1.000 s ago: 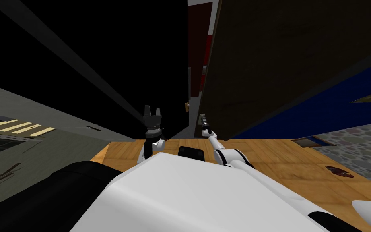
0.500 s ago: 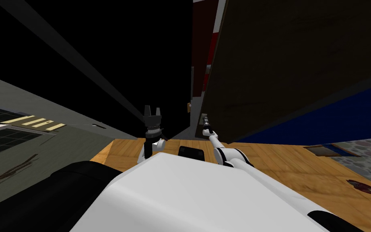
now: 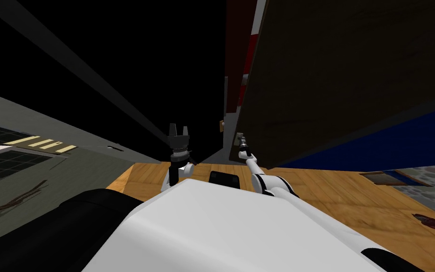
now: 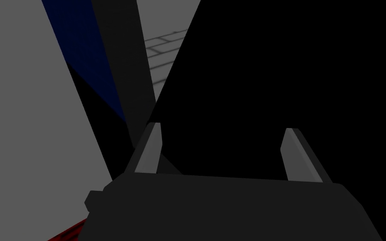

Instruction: Push the door open

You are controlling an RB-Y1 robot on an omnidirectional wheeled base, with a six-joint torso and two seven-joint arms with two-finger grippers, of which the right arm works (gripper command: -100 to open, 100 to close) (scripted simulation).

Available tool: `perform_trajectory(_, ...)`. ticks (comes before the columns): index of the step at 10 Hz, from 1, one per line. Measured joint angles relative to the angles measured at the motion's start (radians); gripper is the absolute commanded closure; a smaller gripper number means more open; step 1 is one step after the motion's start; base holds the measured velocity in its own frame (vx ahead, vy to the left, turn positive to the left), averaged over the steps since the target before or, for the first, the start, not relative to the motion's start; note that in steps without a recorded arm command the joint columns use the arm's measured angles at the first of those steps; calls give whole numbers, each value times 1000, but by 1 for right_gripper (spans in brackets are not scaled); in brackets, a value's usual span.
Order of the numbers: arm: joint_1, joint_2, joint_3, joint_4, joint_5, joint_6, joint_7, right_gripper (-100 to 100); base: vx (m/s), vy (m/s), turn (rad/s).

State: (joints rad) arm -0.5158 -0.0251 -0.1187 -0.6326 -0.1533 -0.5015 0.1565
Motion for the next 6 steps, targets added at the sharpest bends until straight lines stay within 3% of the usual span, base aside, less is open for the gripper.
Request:
perform_trajectory(1,-5,-5,-20,12,-3,-11,7,100,79,-15,113)
perform_trajectory(2,6,-7,-51,-34,-5,-1,26,-100,-73,36,-10)
perform_trajectory(6,13,-14,-53,-25,-6,11,28,-100,-205,97,-43)
